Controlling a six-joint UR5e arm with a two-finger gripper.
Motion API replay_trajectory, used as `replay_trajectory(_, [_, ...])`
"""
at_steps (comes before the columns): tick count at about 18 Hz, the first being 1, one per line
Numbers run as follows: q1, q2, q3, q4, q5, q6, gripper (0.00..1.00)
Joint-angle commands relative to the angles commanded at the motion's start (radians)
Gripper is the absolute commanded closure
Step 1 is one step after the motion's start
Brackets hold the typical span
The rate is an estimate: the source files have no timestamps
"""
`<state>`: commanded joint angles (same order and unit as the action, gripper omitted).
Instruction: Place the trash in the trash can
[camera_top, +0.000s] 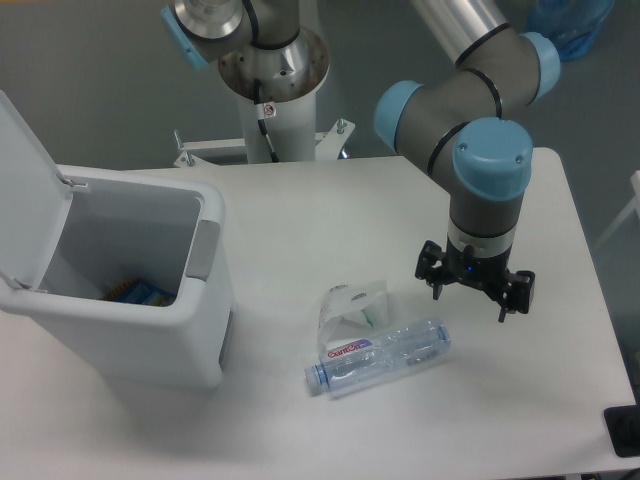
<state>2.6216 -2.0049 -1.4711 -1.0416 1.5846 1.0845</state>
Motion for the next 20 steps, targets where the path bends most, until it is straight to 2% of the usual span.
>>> replay_trajectory(7, [-0.002,-0.002,-0.005,0.011,-0.003,-0.011,0.0])
replay_trajectory(10, [-0.015,-0.008,-0.044,0.096,-0.003,-0.02,0.0])
replay_trajectory(11, [-0.017,-0.006,-0.052,0.107,-0.003,-0.038,0.0])
replay_trajectory(14, [-0.044,-0.008,-0.069,0.1,0.005,-0.101,0.0])
replay_trajectory(17, [-0.066,0.0,-0.095,0.106,-0.005,-0.097,0.0])
replay_trajectory(20, [-0.121,-0.002,-0.109,0.101,-0.008,-0.101,0.0])
